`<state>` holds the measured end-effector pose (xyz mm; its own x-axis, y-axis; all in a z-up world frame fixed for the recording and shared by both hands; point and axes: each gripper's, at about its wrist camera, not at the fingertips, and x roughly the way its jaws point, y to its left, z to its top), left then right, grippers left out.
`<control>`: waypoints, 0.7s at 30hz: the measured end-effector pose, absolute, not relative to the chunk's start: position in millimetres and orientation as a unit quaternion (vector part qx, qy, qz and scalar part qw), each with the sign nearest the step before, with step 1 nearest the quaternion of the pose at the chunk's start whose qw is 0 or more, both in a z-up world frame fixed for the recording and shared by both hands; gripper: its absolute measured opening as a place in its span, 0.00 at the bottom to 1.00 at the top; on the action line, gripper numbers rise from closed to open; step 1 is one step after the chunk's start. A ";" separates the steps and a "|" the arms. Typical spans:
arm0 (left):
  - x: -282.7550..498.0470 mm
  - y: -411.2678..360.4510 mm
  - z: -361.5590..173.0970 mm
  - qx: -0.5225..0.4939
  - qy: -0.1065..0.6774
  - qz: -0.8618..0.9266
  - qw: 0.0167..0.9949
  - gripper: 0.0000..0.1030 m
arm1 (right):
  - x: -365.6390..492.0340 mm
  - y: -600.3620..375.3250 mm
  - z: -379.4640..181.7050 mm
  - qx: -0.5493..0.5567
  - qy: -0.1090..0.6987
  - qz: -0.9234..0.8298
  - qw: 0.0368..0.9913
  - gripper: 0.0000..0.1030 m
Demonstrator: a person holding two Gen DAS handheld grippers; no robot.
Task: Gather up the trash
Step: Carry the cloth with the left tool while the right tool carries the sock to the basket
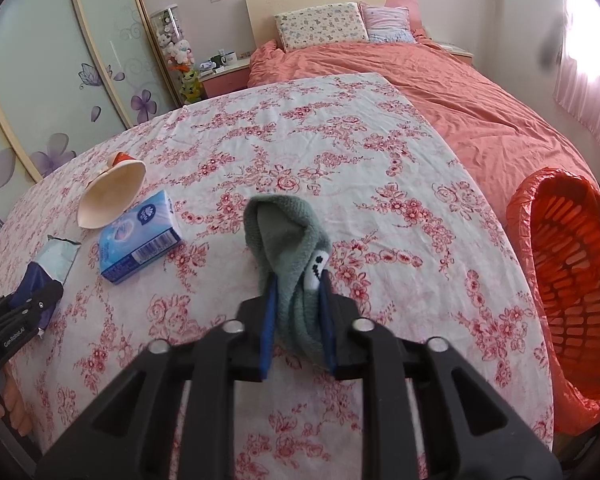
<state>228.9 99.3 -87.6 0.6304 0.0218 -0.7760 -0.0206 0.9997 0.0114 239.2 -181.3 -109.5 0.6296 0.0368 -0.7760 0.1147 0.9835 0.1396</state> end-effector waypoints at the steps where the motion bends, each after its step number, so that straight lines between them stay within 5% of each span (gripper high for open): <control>1: 228.4 99.6 -87.0 -0.001 0.430 0.012 0.903 0.42 | 237.1 -181.6 -108.4 0.091 0.429 -0.020 0.899 0.11; 21: 188.5 15.4 -5.1 0.006 0.354 -0.083 0.931 0.42 | 169.1 -226.6 -29.8 0.141 0.334 -0.033 0.931 0.11</control>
<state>188.5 15.4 -5.1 0.7350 -0.1501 -0.6613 0.1587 0.9862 -0.0475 169.1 -226.6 -29.8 0.7744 0.0324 -0.6319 0.1556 0.9582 0.2399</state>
